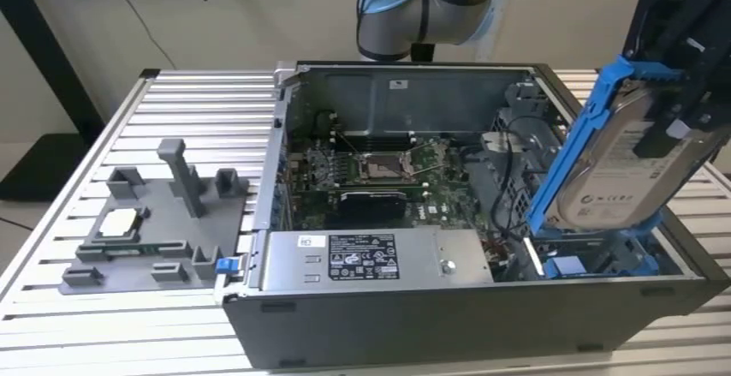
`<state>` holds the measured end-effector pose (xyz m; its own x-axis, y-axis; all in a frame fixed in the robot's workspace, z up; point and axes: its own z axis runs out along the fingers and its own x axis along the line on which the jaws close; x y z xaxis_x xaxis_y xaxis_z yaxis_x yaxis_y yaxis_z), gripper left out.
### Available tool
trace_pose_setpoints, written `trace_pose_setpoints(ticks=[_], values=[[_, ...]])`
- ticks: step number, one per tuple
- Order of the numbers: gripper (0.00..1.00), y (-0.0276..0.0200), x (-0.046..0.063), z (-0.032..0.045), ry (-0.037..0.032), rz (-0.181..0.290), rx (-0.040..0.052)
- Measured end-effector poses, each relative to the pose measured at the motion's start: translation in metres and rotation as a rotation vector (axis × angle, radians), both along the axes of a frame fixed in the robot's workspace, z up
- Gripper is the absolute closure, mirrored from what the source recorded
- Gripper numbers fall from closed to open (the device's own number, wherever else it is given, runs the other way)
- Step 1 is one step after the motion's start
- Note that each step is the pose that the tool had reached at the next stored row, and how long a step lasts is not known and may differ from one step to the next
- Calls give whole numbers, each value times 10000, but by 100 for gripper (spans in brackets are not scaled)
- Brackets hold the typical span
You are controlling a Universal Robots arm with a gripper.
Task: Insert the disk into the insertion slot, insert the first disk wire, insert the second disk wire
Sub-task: 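Insert the disk into the insertion slot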
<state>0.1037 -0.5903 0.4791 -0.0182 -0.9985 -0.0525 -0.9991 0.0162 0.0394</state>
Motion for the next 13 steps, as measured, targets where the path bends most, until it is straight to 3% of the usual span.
trace_pose_setpoints(ticks=[9,13], values=[[0,-3,25,-44,-137,0,462],[0,-4,35,-55,-158,1,504]])
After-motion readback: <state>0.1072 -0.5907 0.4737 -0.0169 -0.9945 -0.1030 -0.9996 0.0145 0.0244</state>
